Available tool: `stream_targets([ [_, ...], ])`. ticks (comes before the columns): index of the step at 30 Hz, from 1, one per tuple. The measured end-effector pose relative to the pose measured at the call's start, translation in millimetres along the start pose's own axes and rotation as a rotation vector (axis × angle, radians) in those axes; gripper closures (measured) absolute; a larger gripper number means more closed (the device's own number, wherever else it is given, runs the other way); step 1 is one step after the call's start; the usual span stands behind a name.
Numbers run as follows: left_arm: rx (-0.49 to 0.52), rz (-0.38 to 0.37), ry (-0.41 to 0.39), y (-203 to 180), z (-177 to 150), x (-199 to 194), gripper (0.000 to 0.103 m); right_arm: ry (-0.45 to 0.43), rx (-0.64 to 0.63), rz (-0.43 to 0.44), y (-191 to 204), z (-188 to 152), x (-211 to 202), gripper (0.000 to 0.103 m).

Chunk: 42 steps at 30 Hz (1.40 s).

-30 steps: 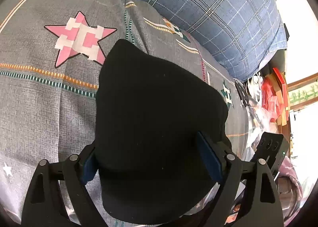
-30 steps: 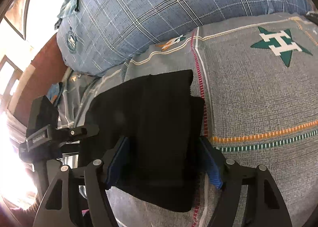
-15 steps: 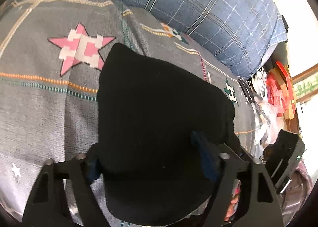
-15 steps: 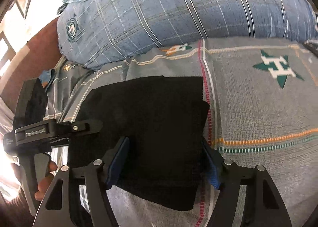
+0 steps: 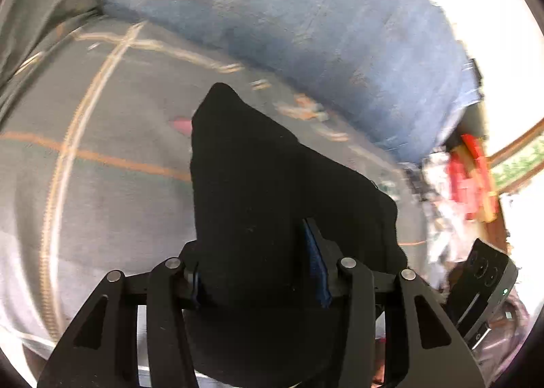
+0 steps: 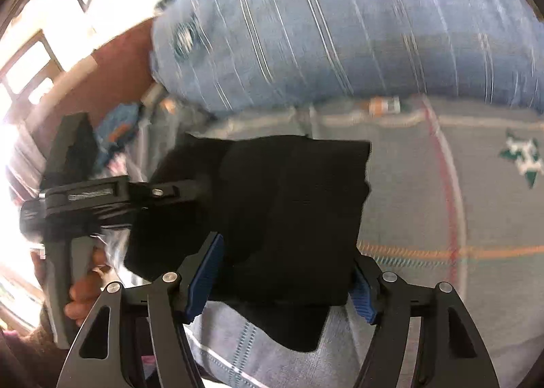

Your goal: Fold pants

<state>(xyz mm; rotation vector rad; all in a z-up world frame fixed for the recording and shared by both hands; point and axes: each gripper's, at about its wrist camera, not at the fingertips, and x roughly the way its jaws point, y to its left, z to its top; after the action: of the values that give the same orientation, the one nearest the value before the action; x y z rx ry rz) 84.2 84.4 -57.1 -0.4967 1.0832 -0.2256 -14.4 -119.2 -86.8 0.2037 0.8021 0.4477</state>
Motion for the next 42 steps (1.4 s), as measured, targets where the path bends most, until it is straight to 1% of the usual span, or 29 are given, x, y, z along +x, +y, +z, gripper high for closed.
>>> stream_targets([
  [2, 0.007, 0.082, 0.041, 16.2, -6.9, 16.6, 0.055, 0.083, 0.002, -0.059, -4.5, -11.4, 24.5, 0.033],
  [3, 0.002, 0.08, 0.067, 27.9, -10.6, 22.1, 0.05, 0.12, 0.026, -0.05, -9.1, -16.4, 32.1, 0.033],
  [4, -0.013, 0.045, 0.069, 33.4, -11.8, 19.4, 0.05, 0.128, 0.067, -0.01, -13.4, -20.4, 32.8, 0.034],
  [5, -0.028, 0.01, 0.066, 38.7, -11.4, 13.7, 0.05, 0.115, 0.102, 0.013, -17.1, -22.2, 28.1, 0.034],
  [7, -0.015, -0.02, 0.025, 40.8, -3.0, -2.7, 0.05, 0.074, 0.11, -0.001, -19.0, -18.7, 15.8, 0.034],
  [8, -0.002, -0.033, -0.002, 39.7, 2.8, -9.9, 0.047, 0.039, 0.115, -0.017, -20.3, -14.2, 8.4, 0.033],
  [9, 0.007, -0.046, -0.032, 37.9, 12.1, -16.9, 0.036, 0.01, 0.131, -0.023, -22.4, -8.1, 3.2, 0.032],
  [11, 0.008, -0.049, -0.045, 34.5, 23.0, -17.3, 0.02, -0.013, 0.168, -0.005, -25.2, 4.0, 3.8, 0.032],
  [13, 0.015, -0.03, -0.028, 31.8, 35.1, -4.8, 0.02, -0.027, 0.162, -0.013, -23.6, 14.0, 12.7, 0.032],
  [15, 0.006, -0.009, 0.04, 31.4, 40.3, 20.9, 0.02, -0.035, 0.144, -0.064, -18.9, 21.4, 26.7, 0.032],
  [16, 0.006, -0.004, 0.065, 34.2, 42.0, 28.7, 0.02, -0.043, 0.139, -0.067, -18.7, 22.5, 32.8, 0.037],
  [17, 0.008, 0.014, 0.092, 34.0, 40.3, 37.7, 0.026, -0.061, 0.127, -0.066, -17.3, 23.9, 37.2, 0.053],
  [18, 0.016, 0.029, 0.122, 33.6, 39.2, 49.3, 0.035, -0.073, 0.09, -0.091, -14.0, 25.3, 40.8, 0.061],
  [20, 0.009, 0.035, 0.132, 33.3, 35.7, 51.9, 0.036, -0.062, 0.011, -0.15, -10.2, 26.5, 46.5, 0.079],
  [21, -0.004, 0.025, 0.134, 34.8, 37.0, 47.4, 0.038, -0.052, 0.005, -0.159, -11.6, 26.5, 46.7, 0.078],
  [22, -0.004, 0.018, 0.132, 35.8, 36.5, 41.3, 0.039, -0.051, 0.03, -0.139, -16.3, 27.6, 42.9, 0.078],
  [25, 0.045, 0.009, 0.061, 37.6, 35.0, 12.8, 0.039, -0.059, 0.141, -0.005, -37.8, 22.8, 24.8, 0.071],
  [26, 0.071, -0.004, 0.045, 38.7, 31.7, 5.3, 0.034, -0.034, 0.18, 0.049, -45.9, 17.6, 23.2, 0.059],
  [27, 0.084, -0.019, 0.049, 39.7, 29.7, 4.1, 0.024, -0.023, 0.194, 0.062, -47.5, 13.7, 22.4, 0.053],
  [28, 0.087, -0.037, 0.066, 41.2, 26.0, 4.6, 0.019, -0.011, 0.203, 0.071, -48.7, 6.5, 24.5, 0.047],
  [30, 0.07, -0.065, 0.107, 48.4, 16.1, 15.1, 0.018, 0.005, 0.202, 0.112, -45.5, -4.2, 30.7, 0.045],
  [31, 0.049, -0.072, 0.145, 53.1, 10.7, 26.4, 0.018, 0.007, 0.2, 0.118, -42.8, -9.3, 35.7, 0.038],
  [32, 0.013, -0.073, 0.176, 57.8, 6.1, 37.3, 0.019, 0.017, 0.194, 0.117, -39.9, -12.9, 41.1, 0.036],
  [33, 0.001, -0.072, 0.14, 56.5, 5.1, 36.4, 0.019, 0.016, 0.177, 0.107, -35.5, -14.5, 43.8, 0.036],
  [34, 0.002, -0.067, 0.111, 52.5, 3.7, 30.4, 0.02, 0.006, 0.157, 0.089, -31.1, -13.6, 42.2, 0.039],
  [35, 0.013, -0.084, 0.119, 47.0, 3.0, 27.2, 0.033, 0.007, 0.124, 0.07, -24.4, -10.7, 39.3, 0.047],
  [36, 0.025, -0.111, 0.137, 39.3, 2.2, 24.2, 0.039, 0.001, 0.094, 0.055, -17.8, -8.7, 34.7, 0.05],
  [38, 0.056, -0.101, 0.102, 25.6, 1.1, 10.3, 0.039, -0.019, 0.039, 0.029, -4.8, -5.5, 23.3, 0.055],
  [42, 0.122, -0.1, 0.046, 0.6, -0.9, -9.3, 0.039, -0.078, 0.003, 0.033, 3.9, -6.8, 0.9, 0.056],
])
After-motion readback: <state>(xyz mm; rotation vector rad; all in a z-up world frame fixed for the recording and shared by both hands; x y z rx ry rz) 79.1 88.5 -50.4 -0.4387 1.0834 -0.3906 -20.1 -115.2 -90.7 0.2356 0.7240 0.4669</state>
